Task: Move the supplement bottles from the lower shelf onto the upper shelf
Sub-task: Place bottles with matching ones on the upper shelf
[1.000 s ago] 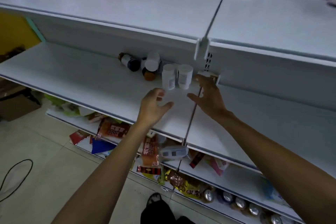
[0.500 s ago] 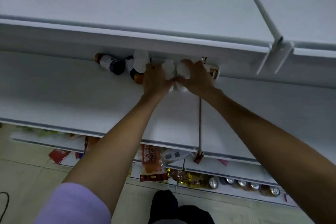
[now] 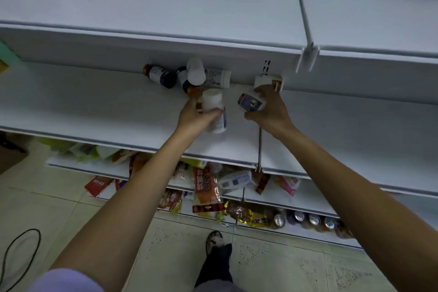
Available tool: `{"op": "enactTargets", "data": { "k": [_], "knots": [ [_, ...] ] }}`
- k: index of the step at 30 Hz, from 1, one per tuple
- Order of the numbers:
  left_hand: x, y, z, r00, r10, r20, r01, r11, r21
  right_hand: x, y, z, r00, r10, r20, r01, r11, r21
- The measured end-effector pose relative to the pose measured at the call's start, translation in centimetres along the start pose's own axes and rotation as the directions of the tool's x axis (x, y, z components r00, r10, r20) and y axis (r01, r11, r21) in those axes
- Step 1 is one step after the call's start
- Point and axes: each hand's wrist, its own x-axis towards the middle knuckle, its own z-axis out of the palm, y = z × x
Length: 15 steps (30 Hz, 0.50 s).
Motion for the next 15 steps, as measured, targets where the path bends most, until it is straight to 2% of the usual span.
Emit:
{"op": "enactTargets", "data": {
  "k": [2,5,7,9,12,15],
  "knots": [
    [-2.6,0.8,-0.3,0.999,-0.031,-0.031,0.026,0.987,-0.159,-2.5,-0.6,-0.5,0.999,0.014,0.031,-0.017,0.995,0.103],
    [-7.6,1.9,-0.2,0.990,-0.123,-0.061,0.091,0.920,-0.382,-7.1,-1.4,-1.5,0.995,0.022,0.100,-0.056,0.933,0.357],
    [-10.9,2.5,0.1,0.987,-0.151,-0.052,0.111,0.883,-0.456,-10.0,-1.7,-2.4,0.992,-0.018,0.128,-0.042,0.892,0.450],
    [-14.0,3.3,0.4,0.992,-0.114,-0.058,0.074,0.882,-0.466,-12.5,-2.6,-3.6,0.989,-0.078,0.126,0.007,0.872,0.489],
    [-17.1,5.2,0.3,0.996,-0.005,-0.085,-0.023,0.947,-0.321,-15.0,-5.0,-5.5,0.988,-0.105,0.116,0.021,0.823,0.568],
    [-19.1,7.8,-0.1,0.987,0.090,-0.132,-0.119,0.964,-0.238,-16.9,-6.9,-7.0,0.979,-0.156,0.132,0.040,0.780,0.625]
  ]
}}
